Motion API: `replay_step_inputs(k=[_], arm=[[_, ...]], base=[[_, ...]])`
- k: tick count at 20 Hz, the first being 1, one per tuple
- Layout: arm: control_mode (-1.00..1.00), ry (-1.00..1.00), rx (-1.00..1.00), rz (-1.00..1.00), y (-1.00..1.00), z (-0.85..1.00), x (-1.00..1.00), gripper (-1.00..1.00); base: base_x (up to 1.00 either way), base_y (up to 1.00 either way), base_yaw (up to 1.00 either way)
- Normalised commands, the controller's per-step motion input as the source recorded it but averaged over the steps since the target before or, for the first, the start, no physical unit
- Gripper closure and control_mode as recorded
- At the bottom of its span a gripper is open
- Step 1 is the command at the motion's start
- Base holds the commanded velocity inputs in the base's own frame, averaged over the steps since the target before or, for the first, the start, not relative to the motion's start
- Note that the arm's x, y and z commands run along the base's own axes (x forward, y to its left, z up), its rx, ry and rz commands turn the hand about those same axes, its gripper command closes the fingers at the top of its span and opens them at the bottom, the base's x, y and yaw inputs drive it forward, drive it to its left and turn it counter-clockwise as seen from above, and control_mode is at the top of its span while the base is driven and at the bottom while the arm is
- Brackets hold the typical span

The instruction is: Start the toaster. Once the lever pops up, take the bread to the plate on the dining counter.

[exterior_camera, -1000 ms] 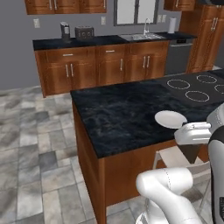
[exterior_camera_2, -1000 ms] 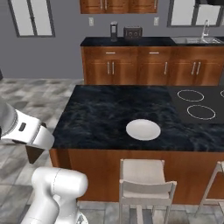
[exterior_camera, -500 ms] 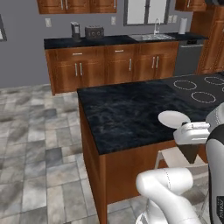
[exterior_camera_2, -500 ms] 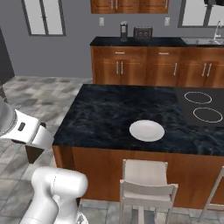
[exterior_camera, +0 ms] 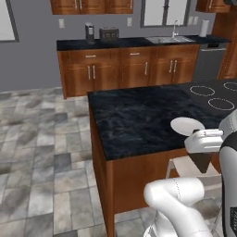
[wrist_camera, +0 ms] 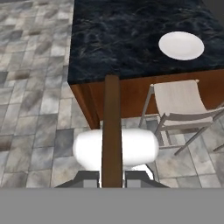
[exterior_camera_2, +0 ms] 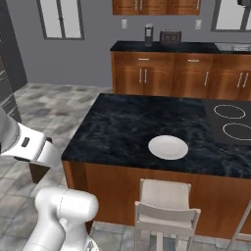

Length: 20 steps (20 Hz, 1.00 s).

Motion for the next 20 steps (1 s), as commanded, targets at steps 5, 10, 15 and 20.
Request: replay_step_inputs(k=[5, 10, 15, 20], arm=[[1.00, 0.00, 0.00, 0.00, 0.00, 0.00, 0.00, 1.00], [1.00, 0.00, 0.00, 0.00, 0.00, 0.00, 0.00, 1.00], [1.00, 0.00, 0.00, 0.00, 0.00, 0.00, 0.00, 1.00], [1.00, 0.00, 0.00, 0.00, 0.00, 0.00, 0.00, 1.00]], base=[[0.15, -0.57, 0.00], [-0.20, -0.51, 0.00], [-0.35, -0.41, 0.00], [-0.28, -0.38, 0.00]])
